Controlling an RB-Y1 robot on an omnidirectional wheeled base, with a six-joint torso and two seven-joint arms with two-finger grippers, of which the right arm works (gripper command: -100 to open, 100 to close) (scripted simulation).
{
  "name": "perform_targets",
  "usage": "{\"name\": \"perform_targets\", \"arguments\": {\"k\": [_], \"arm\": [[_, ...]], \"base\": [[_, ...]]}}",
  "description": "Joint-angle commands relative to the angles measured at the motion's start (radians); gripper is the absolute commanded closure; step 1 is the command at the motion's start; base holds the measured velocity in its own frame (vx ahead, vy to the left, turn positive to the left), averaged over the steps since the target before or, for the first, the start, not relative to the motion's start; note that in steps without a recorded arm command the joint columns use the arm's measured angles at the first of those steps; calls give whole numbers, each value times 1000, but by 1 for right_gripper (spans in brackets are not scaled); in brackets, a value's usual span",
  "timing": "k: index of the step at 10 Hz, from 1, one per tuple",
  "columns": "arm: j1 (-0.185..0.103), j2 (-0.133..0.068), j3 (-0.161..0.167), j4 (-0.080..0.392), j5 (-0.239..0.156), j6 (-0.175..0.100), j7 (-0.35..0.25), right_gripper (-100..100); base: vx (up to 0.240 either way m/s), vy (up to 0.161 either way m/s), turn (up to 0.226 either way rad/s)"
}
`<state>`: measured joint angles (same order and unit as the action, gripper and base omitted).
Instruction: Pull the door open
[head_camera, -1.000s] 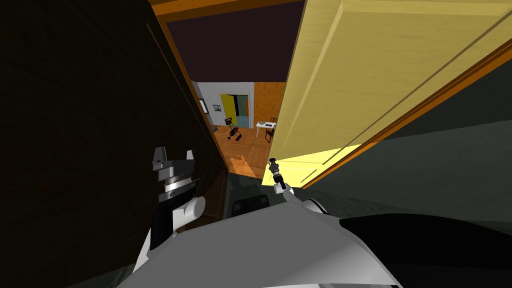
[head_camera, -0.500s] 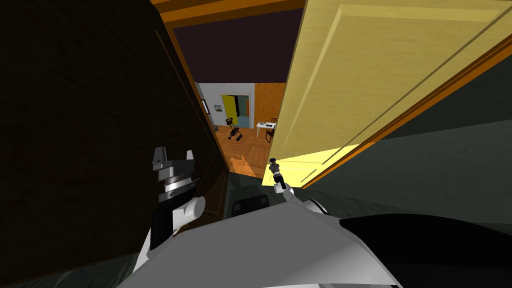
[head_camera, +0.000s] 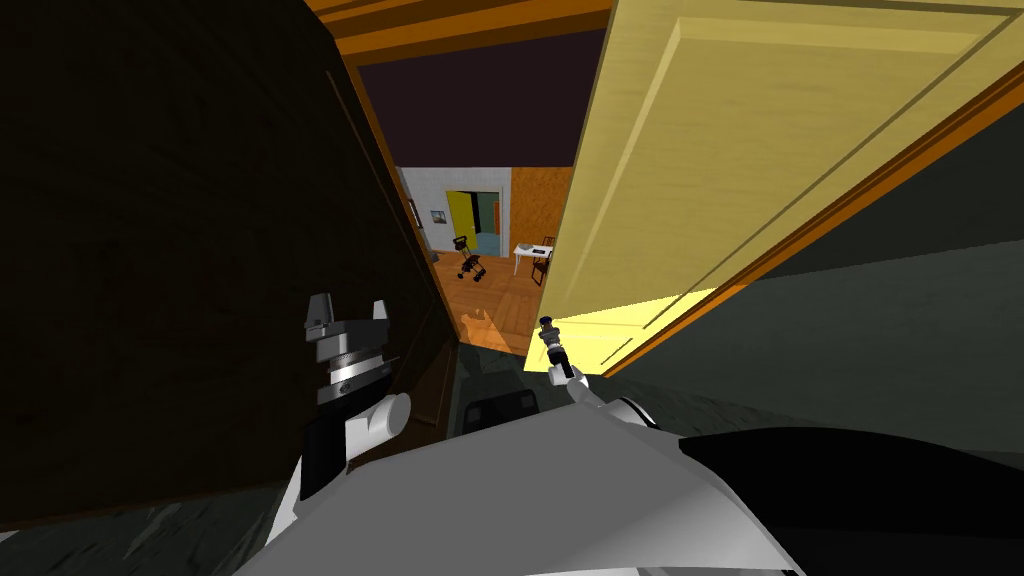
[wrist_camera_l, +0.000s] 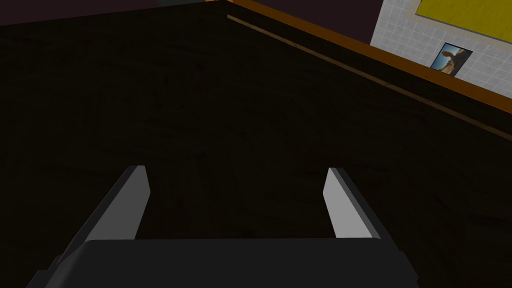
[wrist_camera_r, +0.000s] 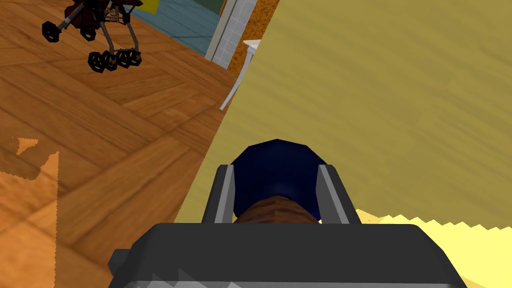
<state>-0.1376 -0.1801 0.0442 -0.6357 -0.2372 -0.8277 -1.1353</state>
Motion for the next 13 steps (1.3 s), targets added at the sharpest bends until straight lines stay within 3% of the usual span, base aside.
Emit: {"name": "perform_targets", "arguments": {"k": [1,5,6,11,13], "arm": [[8,-3,-3,16,-8,12,-37,100],[4,-8,0,23,-27,9,-144,100],[4,-8,0,23,-27,9,-148,100],[-2,-14,3,32,-53,6,-302,100],[-2,-14,3,32,-53,6,-308,100]], "base": [[-38,-4,8],[-32,-3,17],[-21,0,11],[-43,3,21],[-16,2,2]]}}
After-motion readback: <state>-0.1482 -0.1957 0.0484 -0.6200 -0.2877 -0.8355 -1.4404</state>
